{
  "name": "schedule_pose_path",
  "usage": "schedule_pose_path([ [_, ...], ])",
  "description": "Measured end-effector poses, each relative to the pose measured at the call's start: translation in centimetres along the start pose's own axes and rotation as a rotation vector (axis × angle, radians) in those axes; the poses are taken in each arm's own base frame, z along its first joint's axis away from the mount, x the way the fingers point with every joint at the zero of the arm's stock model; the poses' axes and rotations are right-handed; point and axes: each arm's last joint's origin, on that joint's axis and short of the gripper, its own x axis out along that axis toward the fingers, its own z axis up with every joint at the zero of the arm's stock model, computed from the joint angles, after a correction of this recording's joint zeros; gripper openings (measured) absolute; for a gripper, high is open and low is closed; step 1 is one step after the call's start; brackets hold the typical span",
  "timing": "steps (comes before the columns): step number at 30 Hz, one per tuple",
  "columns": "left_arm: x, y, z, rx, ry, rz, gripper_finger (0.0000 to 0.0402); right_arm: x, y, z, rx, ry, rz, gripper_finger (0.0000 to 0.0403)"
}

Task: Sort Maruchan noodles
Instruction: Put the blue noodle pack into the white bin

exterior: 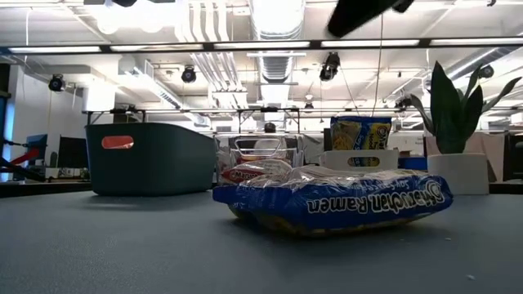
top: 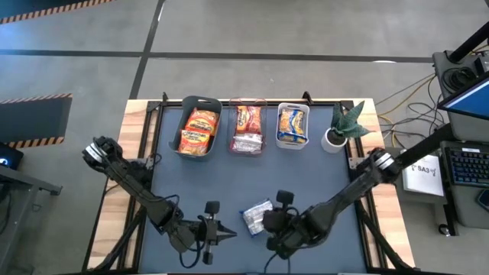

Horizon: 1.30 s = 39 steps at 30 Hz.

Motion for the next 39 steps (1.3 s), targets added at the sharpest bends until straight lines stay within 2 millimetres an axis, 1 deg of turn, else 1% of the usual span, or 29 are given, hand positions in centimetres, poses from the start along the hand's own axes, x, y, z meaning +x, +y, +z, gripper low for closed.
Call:
schedule_pose_path([
  [2,0.0,0.0,0.0,0.001,0.001,0.000,0.0000,-1.5,-0.6,0.4,0.055,0.041,0.112,0.0009],
  [4,0.1,0.2,-0.2,0.005,0.008,0.006,0.0000,-2.9,-1.1,0.2,0.096,0.063,0.182,0.0009],
  [7,0.2,0.2,-0.5,0.011,0.017,0.009,0.0000,-3.6,-1.5,-0.7,0.125,0.079,0.198,0.0009],
  [10,0.6,0.2,-1.1,0.010,0.029,0.019,0.0000,-3.5,-1.8,-1.8,0.172,0.070,0.205,0.0009],
  [12,1.3,0.2,-1.7,0.007,0.040,0.036,0.0000,-3.0,-2.0,-2.9,0.202,0.062,0.209,0.0009],
  [17,3.8,0.9,-4.3,0.002,0.109,0.091,0.0000,0.3,-2.3,-6.4,0.276,0.031,0.233,0.0009],
  [19,5.2,1.2,-5.1,-0.004,0.136,0.095,0.0000,1.6,-3.2,-6.9,0.315,-0.016,0.230,0.0009],
  [23,8.1,2.2,-5.7,-0.018,0.178,0.096,0.0000,4.4,-5.5,-7.4,0.371,-0.074,0.182,0.0009],
  [25,9.1,2.7,-6.2,-0.014,0.213,0.095,0.0000,5.3,-6.3,-7.5,0.375,-0.084,0.171,0.0009],
  [28,9.7,2.9,-7.0,0.013,0.265,0.097,0.0000,6.0,-7.3,-7.5,0.375,-0.079,0.148,0.0009],
  [32,9.8,3.0,-7.0,0.043,0.280,0.097,0.0000,6.4,-7.8,-7.0,0.391,-0.052,0.180,0.0017],
  [35,9.7,3.1,-7.1,0.056,0.295,0.095,0.0000,6.4,-7.7,-6.6,0.422,-0.004,0.260,0.0043],
  [39,9.7,3.4,-7.4,0.075,0.331,0.106,0.0000,6.4,-7.7,-6.6,0.457,0.063,0.339,0.0102],
])
